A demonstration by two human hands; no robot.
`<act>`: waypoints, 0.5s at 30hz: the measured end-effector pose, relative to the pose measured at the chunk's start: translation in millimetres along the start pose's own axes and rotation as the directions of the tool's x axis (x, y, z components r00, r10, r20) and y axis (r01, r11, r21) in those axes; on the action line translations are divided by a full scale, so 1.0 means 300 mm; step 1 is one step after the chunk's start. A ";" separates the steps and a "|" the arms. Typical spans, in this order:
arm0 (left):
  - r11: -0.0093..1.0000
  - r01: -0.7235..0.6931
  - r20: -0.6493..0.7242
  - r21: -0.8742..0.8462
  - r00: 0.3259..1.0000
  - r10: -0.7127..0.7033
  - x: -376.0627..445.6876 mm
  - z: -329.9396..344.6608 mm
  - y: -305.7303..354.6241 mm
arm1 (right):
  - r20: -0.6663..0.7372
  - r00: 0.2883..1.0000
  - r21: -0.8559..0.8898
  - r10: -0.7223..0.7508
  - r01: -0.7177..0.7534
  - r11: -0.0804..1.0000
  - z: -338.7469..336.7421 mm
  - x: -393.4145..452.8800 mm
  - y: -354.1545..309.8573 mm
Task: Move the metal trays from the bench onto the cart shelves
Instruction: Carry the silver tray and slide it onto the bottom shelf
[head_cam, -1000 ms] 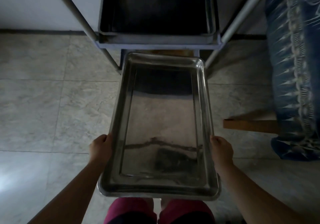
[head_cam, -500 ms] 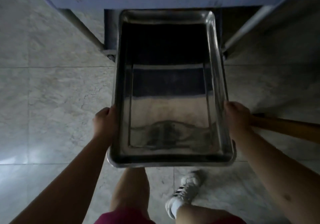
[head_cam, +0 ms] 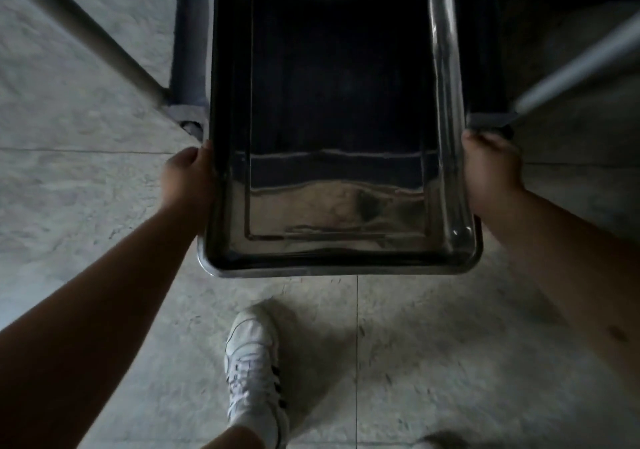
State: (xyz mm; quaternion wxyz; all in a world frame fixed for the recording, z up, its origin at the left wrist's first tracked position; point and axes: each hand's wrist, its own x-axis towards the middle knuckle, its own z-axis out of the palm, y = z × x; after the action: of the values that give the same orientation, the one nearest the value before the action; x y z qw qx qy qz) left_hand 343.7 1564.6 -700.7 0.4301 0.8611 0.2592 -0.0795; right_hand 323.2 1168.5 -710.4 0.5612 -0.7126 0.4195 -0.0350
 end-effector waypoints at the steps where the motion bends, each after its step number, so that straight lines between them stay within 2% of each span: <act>1: 1.000 -0.016 0.003 -0.007 1.000 0.016 0.029 0.020 -0.007 | -0.011 1.000 -0.007 -0.024 0.024 1.000 0.016 0.032 0.015; 9: 0.993 -0.114 -0.030 -0.030 0.993 0.113 0.159 0.106 -0.038 | -0.007 0.994 -0.033 -0.112 0.111 0.993 0.126 0.170 0.039; 15: 0.991 -0.007 0.024 -0.136 1.000 0.011 0.188 0.072 -0.012 | 0.135 0.987 -0.031 -0.081 0.086 0.996 0.154 0.188 -0.032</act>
State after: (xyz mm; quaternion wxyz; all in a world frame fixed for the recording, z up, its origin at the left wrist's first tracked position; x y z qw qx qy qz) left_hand 391.8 1570.9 -736.6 0.4913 0.8299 0.2547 -0.0704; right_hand 388.9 1168.2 -743.1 0.5728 -0.7406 0.3512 -0.0029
